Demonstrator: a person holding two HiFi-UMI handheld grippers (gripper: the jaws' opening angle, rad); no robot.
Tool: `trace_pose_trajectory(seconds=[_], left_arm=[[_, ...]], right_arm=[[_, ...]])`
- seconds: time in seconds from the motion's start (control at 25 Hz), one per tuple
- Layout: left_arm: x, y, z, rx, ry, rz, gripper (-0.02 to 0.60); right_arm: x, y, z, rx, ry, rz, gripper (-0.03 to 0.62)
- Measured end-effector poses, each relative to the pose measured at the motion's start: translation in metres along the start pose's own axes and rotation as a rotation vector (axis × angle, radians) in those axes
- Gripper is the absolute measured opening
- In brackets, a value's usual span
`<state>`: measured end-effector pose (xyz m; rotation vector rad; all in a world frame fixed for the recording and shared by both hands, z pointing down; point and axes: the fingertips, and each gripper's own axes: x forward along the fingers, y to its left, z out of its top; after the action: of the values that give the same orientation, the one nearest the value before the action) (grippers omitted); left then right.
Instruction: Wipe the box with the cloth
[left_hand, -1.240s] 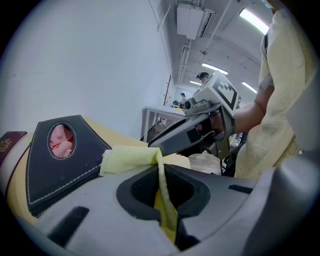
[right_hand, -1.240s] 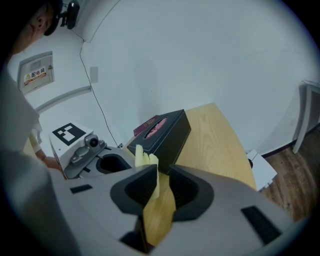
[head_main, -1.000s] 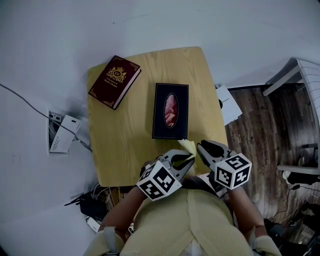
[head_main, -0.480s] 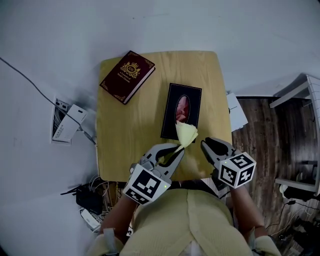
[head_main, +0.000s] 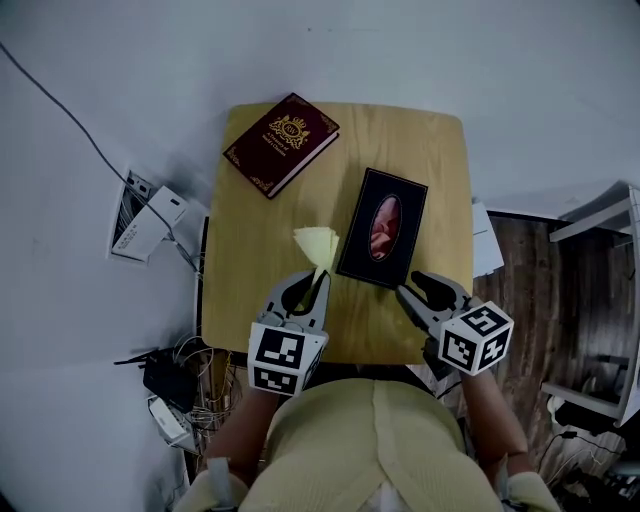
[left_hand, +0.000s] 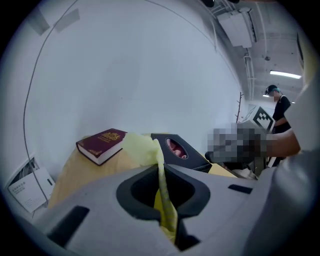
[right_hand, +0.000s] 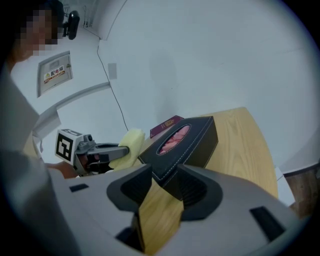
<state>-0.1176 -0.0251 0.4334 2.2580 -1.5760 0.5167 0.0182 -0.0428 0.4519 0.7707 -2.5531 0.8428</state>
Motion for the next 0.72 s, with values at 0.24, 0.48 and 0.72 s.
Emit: trace_pose_trajectory(seconds=[0.24, 0.48, 0.72], left_arm=[[0.005, -0.005, -0.018, -0.023, 0.061, 0.000, 0.029], [0.010, -0.017, -0.021, -0.009, 0.068, -0.014, 0.029], [0.016, -0.020, -0.023, 0.008, 0.086, -0.021, 0.029]], right_arm=[[0.006, 0.000, -0.005, -0.043, 0.036, -0.019, 0.149], [0.007, -0.001, -0.005, -0.035, 0.038, -0.030, 0.132], [0.007, 0.003, -0.007, -0.018, 0.043, -0.023, 0.115]])
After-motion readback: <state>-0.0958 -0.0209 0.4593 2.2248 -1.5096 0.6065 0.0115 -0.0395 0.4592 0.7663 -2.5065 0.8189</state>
